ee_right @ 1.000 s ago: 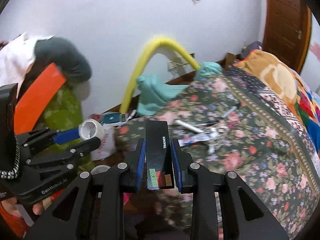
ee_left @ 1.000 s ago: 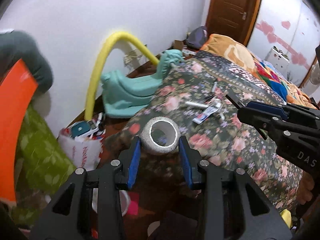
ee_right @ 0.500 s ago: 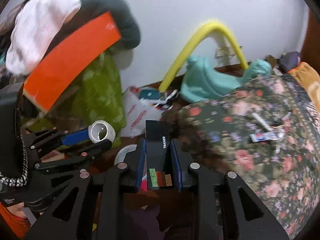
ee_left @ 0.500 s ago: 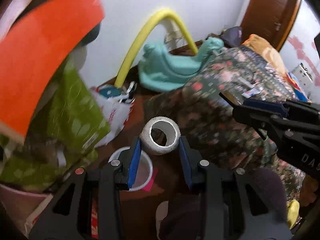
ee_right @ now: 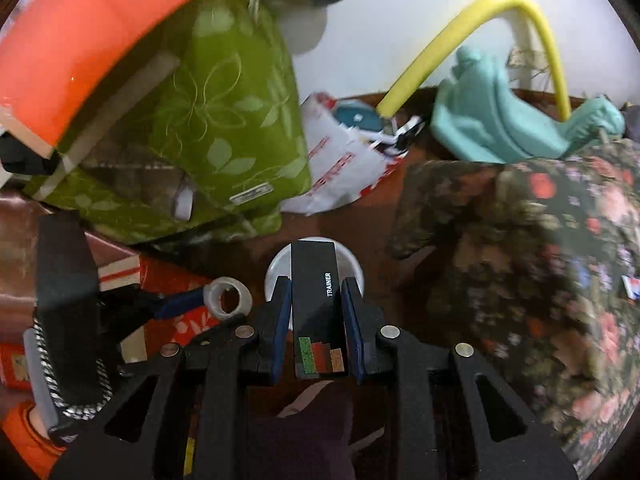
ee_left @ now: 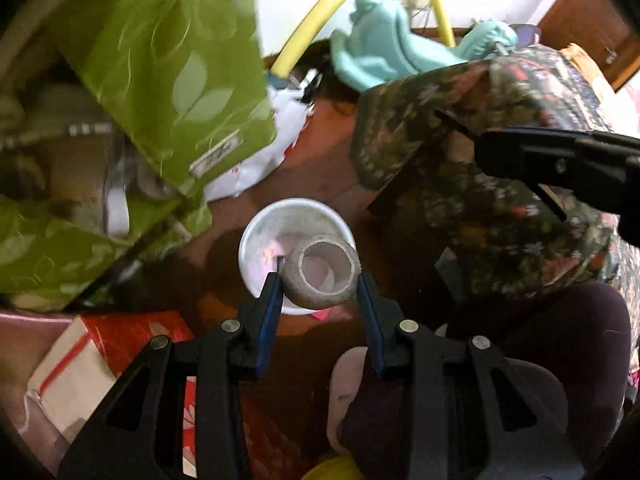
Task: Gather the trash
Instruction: 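Carry the tape roll and card over the white bin and release both, then move both open tools back over the bed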
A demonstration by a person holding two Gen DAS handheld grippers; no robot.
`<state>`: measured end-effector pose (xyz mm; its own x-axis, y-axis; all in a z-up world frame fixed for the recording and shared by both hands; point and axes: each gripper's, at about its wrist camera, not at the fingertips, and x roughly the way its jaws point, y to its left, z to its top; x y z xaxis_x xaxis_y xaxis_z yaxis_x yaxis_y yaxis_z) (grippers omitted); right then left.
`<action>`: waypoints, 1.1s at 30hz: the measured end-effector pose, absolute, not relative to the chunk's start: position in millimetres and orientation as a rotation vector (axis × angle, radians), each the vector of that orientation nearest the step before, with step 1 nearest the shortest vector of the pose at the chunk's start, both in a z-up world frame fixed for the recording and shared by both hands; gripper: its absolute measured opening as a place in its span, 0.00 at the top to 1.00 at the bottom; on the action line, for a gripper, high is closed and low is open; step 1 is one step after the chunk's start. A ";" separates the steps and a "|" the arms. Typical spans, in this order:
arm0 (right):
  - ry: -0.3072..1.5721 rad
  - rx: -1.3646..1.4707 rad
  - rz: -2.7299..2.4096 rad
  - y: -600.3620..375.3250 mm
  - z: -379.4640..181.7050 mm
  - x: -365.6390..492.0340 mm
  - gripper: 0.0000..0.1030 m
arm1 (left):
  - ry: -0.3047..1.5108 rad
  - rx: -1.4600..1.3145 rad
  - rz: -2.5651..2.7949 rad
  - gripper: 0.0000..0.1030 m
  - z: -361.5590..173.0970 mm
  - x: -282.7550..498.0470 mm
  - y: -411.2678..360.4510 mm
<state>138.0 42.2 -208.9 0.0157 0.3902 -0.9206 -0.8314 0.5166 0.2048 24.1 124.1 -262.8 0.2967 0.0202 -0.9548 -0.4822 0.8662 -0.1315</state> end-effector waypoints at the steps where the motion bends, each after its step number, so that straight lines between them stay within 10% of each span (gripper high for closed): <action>1: 1.227 -0.464 1.009 49.6 -214.6 138.5 0.77 | 1.243 -0.453 0.353 0.64 -269.3 23.9 129.5; 8: 1.270 -0.463 1.059 79.7 -230.8 143.5 0.77 | 1.306 -0.536 0.407 0.61 -295.7 33.2 157.2; 12: 1.292 -0.454 1.035 83.1 -233.7 151.1 0.57 | 1.323 -0.547 0.418 0.60 -302.9 36.2 161.4; 33: 1.119 -0.422 0.964 16.1 -169.8 152.8 0.57 | 1.190 -0.451 0.360 0.56 -221.4 52.4 116.0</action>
